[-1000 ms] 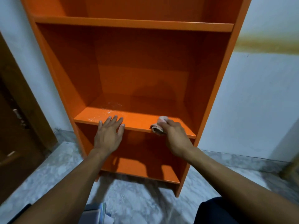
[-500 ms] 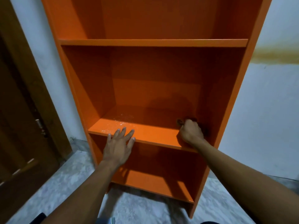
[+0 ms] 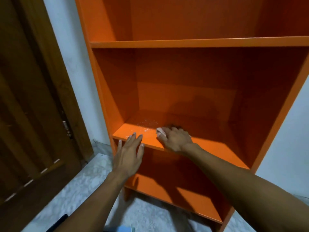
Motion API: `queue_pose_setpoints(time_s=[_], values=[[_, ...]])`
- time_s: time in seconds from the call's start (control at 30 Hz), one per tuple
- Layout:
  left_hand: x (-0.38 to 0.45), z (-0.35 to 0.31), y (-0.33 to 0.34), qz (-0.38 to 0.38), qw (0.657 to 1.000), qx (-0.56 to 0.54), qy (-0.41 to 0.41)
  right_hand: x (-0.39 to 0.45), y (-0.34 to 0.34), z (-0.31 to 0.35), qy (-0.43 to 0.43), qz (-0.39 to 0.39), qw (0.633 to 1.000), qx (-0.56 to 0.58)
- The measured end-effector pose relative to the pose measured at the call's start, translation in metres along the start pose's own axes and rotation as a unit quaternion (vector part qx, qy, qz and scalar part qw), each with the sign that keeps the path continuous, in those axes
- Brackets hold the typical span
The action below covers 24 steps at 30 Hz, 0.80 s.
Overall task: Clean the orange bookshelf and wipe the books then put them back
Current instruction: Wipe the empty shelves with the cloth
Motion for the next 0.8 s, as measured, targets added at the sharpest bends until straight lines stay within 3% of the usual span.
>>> queue_pose_setpoints(time_s=[0.1, 0.2, 0.27, 0.33, 0.4, 0.47, 0.57, 0.63, 0.8], values=[[-0.005, 0.029, -0.007, -0.029, 0.999, -0.015, -0.032, -0.014, 0.024, 0.034, -0.153, 0.002, 0.988, -0.002], [-0.006, 0.053, -0.012, -0.037, 0.998, -0.011, -0.057, -0.031, 0.031, 0.055, -0.294, 0.04, 0.949, 0.105], [-0.004, 0.062, -0.015, -0.032, 0.997, -0.011, -0.063, -0.03, 0.019, 0.061, -0.335, 0.031, 0.923, 0.189], [-0.003, 0.066, -0.018, -0.026, 0.997, -0.019, -0.064, -0.015, -0.002, 0.054, -0.303, -0.027, 0.918, 0.256], [0.0, 0.069, -0.02, -0.029, 0.997, -0.025, -0.06, 0.008, -0.026, 0.031, -0.206, -0.112, 0.929, 0.287], [0.004, 0.071, -0.022, -0.03, 0.998, -0.026, -0.057, 0.039, -0.04, -0.012, -0.065, -0.171, 0.956, 0.229], [0.01, 0.072, -0.023, -0.027, 0.998, -0.02, -0.054, 0.075, -0.035, -0.069, 0.076, -0.151, 0.979, 0.115], [0.014, 0.072, -0.024, -0.026, 0.998, -0.015, -0.057, 0.091, -0.019, -0.077, 0.096, -0.112, 0.985, 0.092], [0.015, 0.073, -0.022, -0.012, 0.998, -0.017, -0.064, 0.104, -0.002, -0.028, 0.046, -0.045, 0.997, 0.051]])
Point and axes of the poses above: each hand's wrist, its own x-axis towards the middle knuckle, its own y-axis out of the palm, z = x × y, the point moved 6 cm from there along x, towards the middle knuckle, and after that the axes turned 15 degrees about x, right-handed, at the moved point
